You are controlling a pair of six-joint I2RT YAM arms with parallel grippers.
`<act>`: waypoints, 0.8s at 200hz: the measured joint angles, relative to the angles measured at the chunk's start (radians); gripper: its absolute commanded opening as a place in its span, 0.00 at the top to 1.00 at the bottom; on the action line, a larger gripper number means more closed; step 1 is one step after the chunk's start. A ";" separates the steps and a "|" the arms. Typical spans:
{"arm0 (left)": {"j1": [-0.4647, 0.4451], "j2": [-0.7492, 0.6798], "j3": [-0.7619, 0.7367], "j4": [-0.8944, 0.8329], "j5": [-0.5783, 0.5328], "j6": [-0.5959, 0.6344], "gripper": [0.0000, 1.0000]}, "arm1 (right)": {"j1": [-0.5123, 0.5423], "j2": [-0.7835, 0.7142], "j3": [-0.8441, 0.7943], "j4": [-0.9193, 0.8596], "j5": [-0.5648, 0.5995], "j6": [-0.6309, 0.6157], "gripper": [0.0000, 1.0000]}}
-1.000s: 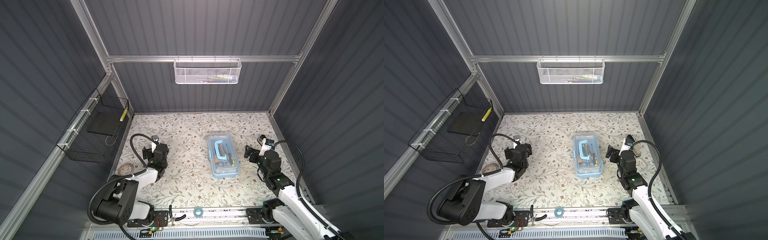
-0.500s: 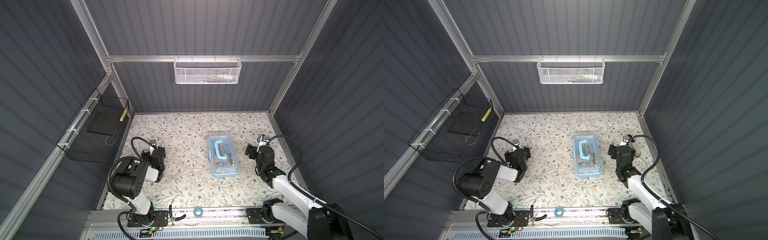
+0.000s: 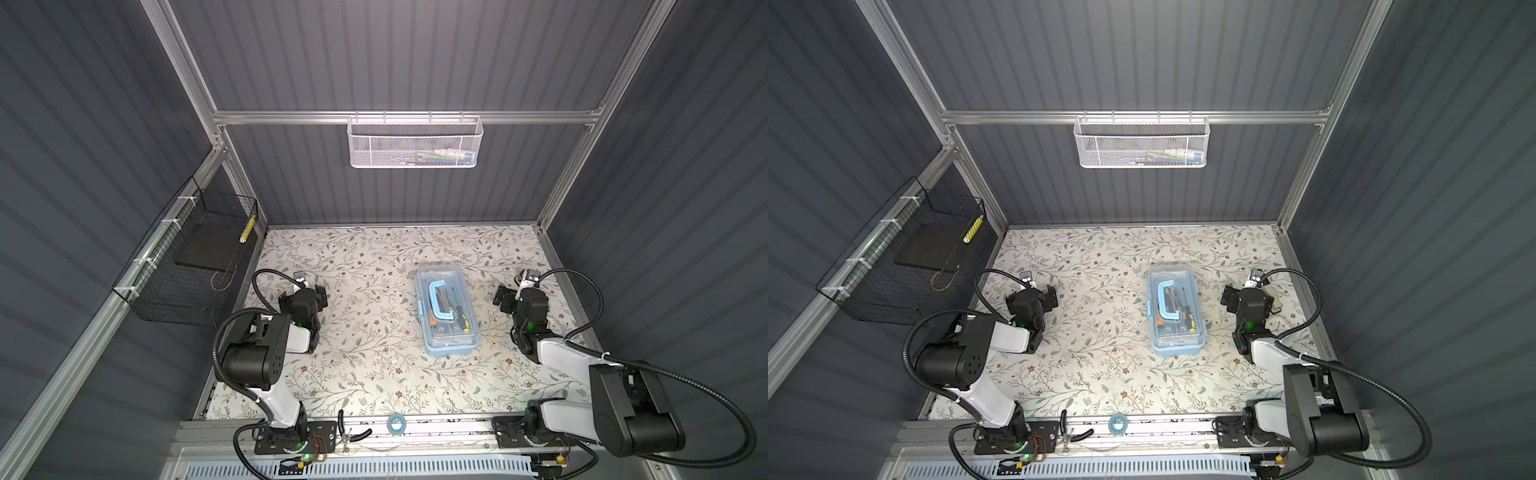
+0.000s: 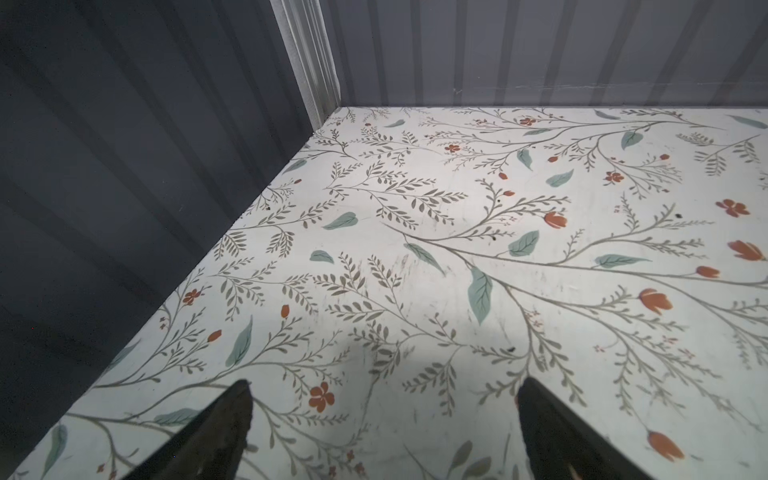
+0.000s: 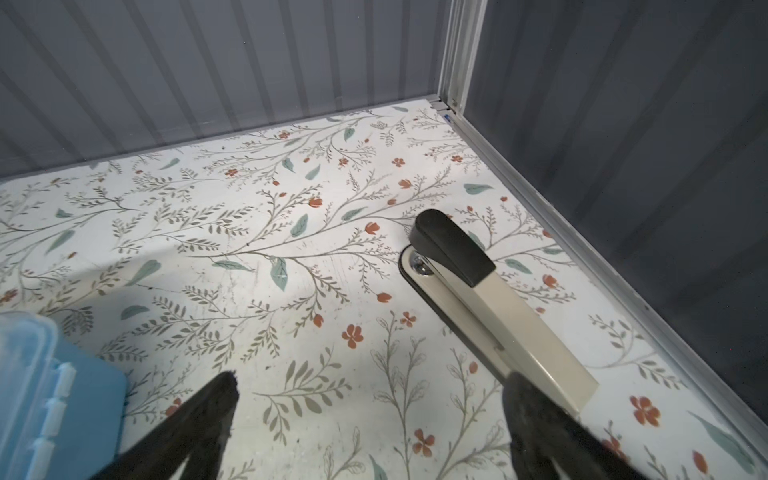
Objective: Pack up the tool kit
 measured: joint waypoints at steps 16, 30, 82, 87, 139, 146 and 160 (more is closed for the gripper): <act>0.000 0.001 -0.001 -0.010 0.013 -0.003 0.00 | -0.001 -0.010 -0.018 0.051 -0.019 -0.034 0.01; 0.000 0.001 -0.001 -0.010 0.019 -0.005 0.00 | -0.002 -0.034 -0.054 0.093 -0.032 -0.056 0.01; 0.000 0.001 -0.001 -0.009 0.026 -0.005 0.00 | -0.034 0.126 -0.121 0.391 -0.063 -0.114 0.01; 0.000 0.001 -0.001 -0.009 0.026 -0.005 0.00 | -0.034 0.161 -0.140 0.436 -0.064 -0.121 0.01; 0.000 0.001 -0.001 -0.009 0.026 -0.005 0.00 | -0.075 0.199 -0.086 0.422 -0.069 -0.103 0.01; 0.000 0.001 -0.001 -0.009 0.026 -0.005 0.00 | -0.087 0.194 -0.071 0.423 -0.070 -0.096 0.01; 0.000 0.001 -0.001 -0.009 0.026 -0.005 0.00 | -0.095 0.186 -0.064 0.422 -0.070 -0.089 0.01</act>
